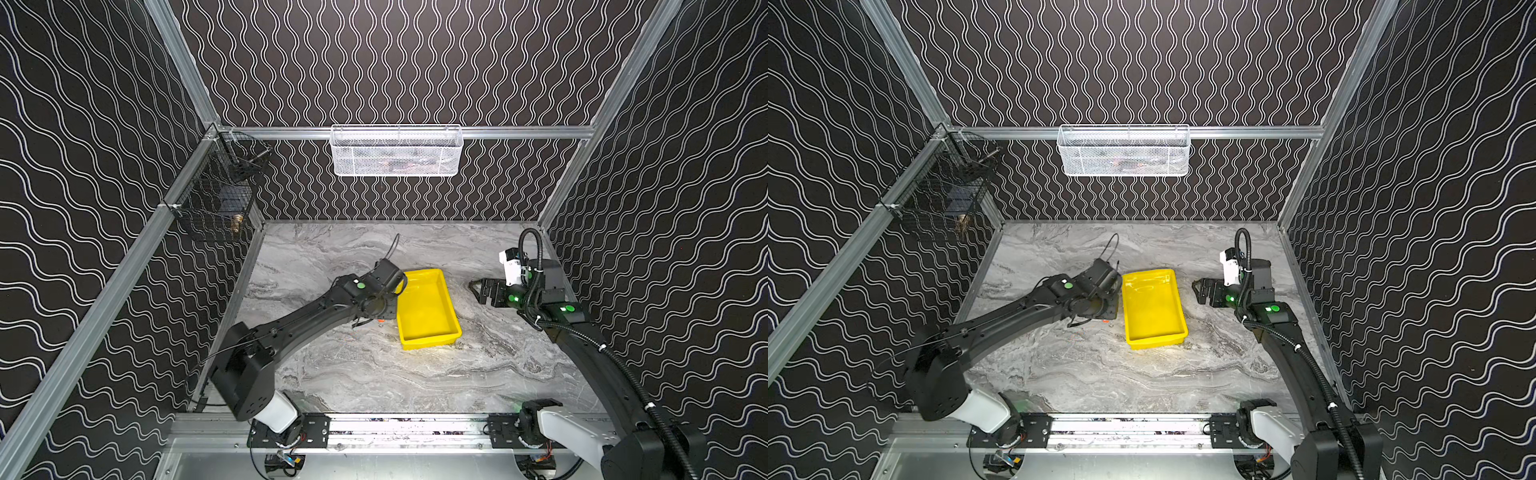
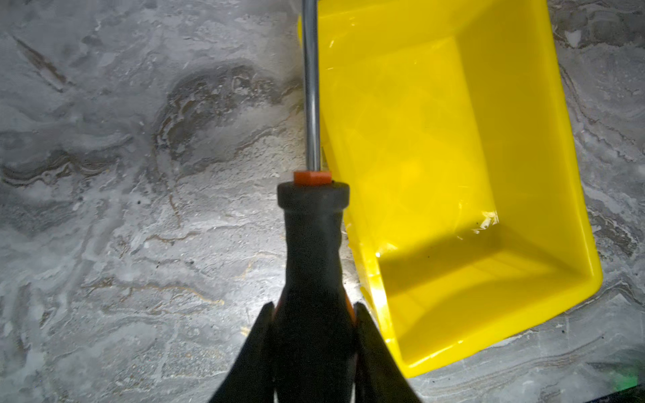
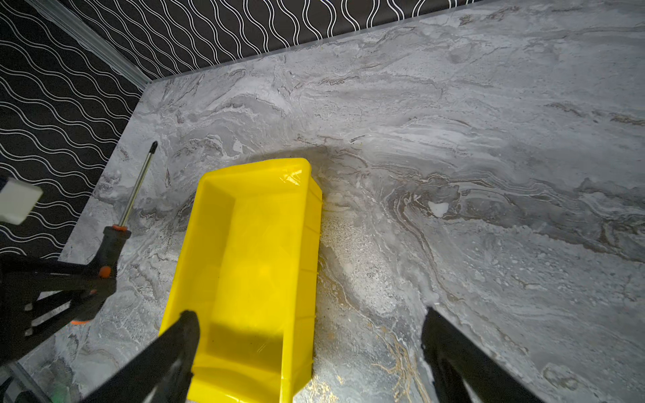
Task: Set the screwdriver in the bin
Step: 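Lift the screwdriver with the left gripper and carry it over the yellow bin, then lower the screwdriver into the yellow bin with the left gripper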
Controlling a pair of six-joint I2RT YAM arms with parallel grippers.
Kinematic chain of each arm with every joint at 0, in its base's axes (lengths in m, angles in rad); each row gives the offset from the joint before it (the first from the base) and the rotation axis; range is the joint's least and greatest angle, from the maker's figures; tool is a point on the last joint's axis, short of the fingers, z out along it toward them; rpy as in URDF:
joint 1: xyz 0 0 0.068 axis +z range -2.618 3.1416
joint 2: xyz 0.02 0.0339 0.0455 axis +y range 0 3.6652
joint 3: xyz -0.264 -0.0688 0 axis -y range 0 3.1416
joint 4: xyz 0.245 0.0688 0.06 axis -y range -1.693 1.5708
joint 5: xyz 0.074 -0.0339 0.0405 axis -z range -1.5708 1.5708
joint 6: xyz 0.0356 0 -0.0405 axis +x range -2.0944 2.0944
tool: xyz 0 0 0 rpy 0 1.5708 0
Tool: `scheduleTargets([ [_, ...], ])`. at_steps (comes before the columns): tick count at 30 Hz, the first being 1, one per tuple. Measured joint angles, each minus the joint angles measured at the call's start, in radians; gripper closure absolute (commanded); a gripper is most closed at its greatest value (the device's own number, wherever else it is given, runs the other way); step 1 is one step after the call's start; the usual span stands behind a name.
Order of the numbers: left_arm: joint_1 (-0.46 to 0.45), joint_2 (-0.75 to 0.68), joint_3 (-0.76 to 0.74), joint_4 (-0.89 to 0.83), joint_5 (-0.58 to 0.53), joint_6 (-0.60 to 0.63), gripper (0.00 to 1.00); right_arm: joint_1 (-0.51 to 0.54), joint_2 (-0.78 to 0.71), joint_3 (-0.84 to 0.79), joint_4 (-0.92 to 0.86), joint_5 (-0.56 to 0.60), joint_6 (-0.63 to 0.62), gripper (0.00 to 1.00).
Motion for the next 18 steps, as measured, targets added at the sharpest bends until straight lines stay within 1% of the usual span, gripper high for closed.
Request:
scheduleTargets([
  [7,-0.039,0.151,0.126,0.021,0.013,0.026,1.0,0.0,-0.052,-0.016,-0.012,0.001,0.007,0.01],
  [14,-0.046,0.271,0.212,0.049,0.045,0.053,1.0,0.0,-0.129,-0.059,-0.047,0.002,0.029,0.01],
  [18,-0.046,0.337,0.239,0.059,0.074,0.068,1.0,0.0,-0.19,-0.065,-0.094,0.044,0.034,0.01],
])
